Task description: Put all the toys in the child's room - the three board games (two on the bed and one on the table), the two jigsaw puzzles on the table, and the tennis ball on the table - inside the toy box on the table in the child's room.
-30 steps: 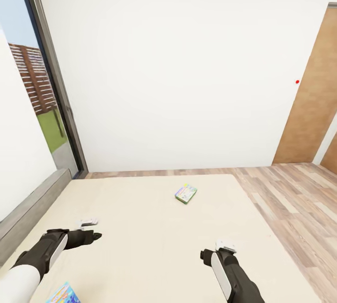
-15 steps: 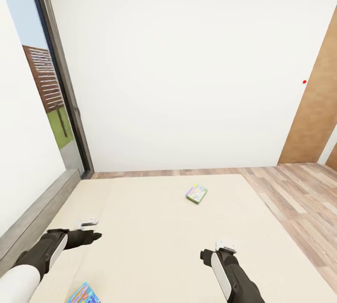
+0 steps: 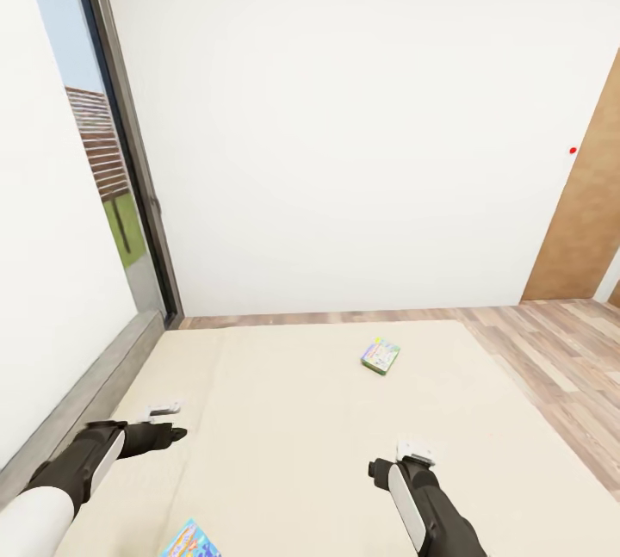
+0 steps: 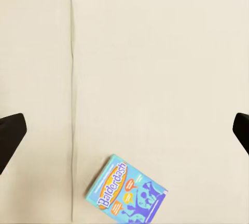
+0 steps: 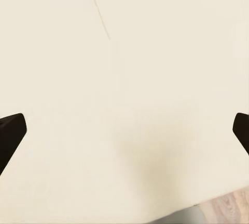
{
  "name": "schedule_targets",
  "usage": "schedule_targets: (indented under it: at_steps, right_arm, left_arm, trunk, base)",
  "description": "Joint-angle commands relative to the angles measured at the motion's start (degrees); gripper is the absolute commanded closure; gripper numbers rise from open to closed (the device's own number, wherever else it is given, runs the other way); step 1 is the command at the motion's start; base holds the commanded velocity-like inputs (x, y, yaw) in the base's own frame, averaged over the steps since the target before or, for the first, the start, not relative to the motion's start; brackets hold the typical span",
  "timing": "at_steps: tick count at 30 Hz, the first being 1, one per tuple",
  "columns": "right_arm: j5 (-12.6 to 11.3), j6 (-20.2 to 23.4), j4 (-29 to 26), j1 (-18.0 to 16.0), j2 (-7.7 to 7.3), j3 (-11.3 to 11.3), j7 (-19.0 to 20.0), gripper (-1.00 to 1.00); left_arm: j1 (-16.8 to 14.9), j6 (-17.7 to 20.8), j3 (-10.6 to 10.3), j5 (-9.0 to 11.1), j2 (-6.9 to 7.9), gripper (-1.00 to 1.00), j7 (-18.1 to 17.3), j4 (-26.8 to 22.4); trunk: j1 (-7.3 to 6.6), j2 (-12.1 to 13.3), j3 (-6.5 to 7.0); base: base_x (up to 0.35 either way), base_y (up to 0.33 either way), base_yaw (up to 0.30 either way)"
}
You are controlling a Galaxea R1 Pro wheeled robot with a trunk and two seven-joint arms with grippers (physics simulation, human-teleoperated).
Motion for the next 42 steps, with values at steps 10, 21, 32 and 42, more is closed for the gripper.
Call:
schedule_targets:
  at_steps: [10, 21, 32, 42]
  right_arm:
    - [-0.66, 0.14, -0.07, -0.04, 0.05, -0.17, -0.45, -1.0]
    - [-0.56, 2.72, -3.19, -0.04, 0.05, 1.68, -0.59, -1.0]
    - [-1.32, 16.1, -16.1, 0.44, 0.05, 3.04, -0.63, -1.0]
    - [-1.66, 25.11, -39.4, 7.54, 0.05, 7.61, -0.55, -1.0]
  left_arm:
    - [-0.02, 0.73, 0.27, 0.01, -0.17, -1.0, -0.25, -0.06]
    - [-0.06, 2.57, 0.4, -0.13, -0.61, -1.0, 6.33, 2.38]
    - [-0.03, 1.81, 0.21, 0.22, -1.42, -1.0, 11.43, 11.02]
    - [-0.02, -5.42, -0.11, 0.07, -1.72, -1.0, 11.49, 19.11]
  trunk:
    - [0.04, -0.11, -0.11]
    - [0.04, -0.11, -0.11]
    - [0.04, -0.11, -0.11]
    - [0.04, -0.11, -0.14]
  base:
    - [0.0, 0.156, 0.0]
    - [0.0, 0.001, 0.0]
    - [0.0, 0.0, 0.0]
    - [0.0, 0.0, 0.0]
